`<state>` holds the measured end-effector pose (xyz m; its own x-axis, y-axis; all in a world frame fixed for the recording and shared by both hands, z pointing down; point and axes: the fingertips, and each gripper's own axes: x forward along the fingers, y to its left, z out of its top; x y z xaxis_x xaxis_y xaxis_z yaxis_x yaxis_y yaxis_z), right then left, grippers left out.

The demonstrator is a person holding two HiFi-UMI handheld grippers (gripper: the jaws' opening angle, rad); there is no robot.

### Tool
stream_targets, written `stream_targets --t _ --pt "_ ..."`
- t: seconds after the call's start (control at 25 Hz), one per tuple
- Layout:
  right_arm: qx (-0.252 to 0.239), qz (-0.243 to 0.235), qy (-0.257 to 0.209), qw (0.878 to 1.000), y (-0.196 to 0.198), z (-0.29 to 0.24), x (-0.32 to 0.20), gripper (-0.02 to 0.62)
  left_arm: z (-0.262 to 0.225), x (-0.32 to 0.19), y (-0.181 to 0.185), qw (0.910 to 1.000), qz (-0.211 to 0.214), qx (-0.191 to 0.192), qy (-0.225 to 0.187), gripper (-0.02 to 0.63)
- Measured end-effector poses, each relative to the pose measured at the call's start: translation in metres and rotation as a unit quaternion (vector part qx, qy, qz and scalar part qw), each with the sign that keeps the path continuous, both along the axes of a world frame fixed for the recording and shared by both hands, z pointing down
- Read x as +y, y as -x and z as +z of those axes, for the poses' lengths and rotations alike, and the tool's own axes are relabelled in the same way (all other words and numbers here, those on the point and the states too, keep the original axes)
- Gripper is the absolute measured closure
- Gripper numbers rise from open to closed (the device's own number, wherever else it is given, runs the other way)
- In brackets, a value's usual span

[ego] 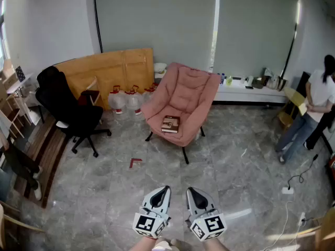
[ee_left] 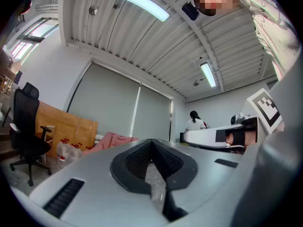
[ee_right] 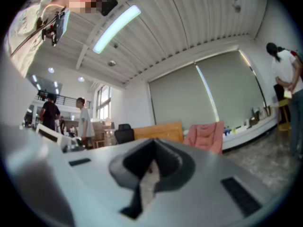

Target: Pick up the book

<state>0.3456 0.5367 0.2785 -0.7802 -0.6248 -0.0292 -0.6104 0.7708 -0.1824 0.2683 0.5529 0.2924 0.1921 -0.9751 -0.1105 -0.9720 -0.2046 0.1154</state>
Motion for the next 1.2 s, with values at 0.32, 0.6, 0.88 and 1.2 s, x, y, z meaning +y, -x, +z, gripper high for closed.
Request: stream_targets --t 0.32,0.6,0.88,1.2 --pt "0.013 -0.027 -0.003 1.000 0.004 0.006 0.015 0.583 -0.004 0.011 -0.007 0.9998 -0.020 0.003 -0.006 0.584" --pt "0.016 -0.046 0.000 0.999 0.015 0.015 0.014 0.583 0.005 0.011 0.002 0.9995 -0.031 0.005 0.000 0.584" --pt "0.013 -0.042 0.013 0.999 0.043 0.021 -0.002 0.583 0.009 -0.005 0.029 0.9996 -0.029 0.005 0.001 0.584" --pt "0.016 -0.034 0.015 0.999 0.093 0.023 -0.033 0.583 0.014 -0.039 0.076 0.9998 -0.016 0.002 0.009 0.584"
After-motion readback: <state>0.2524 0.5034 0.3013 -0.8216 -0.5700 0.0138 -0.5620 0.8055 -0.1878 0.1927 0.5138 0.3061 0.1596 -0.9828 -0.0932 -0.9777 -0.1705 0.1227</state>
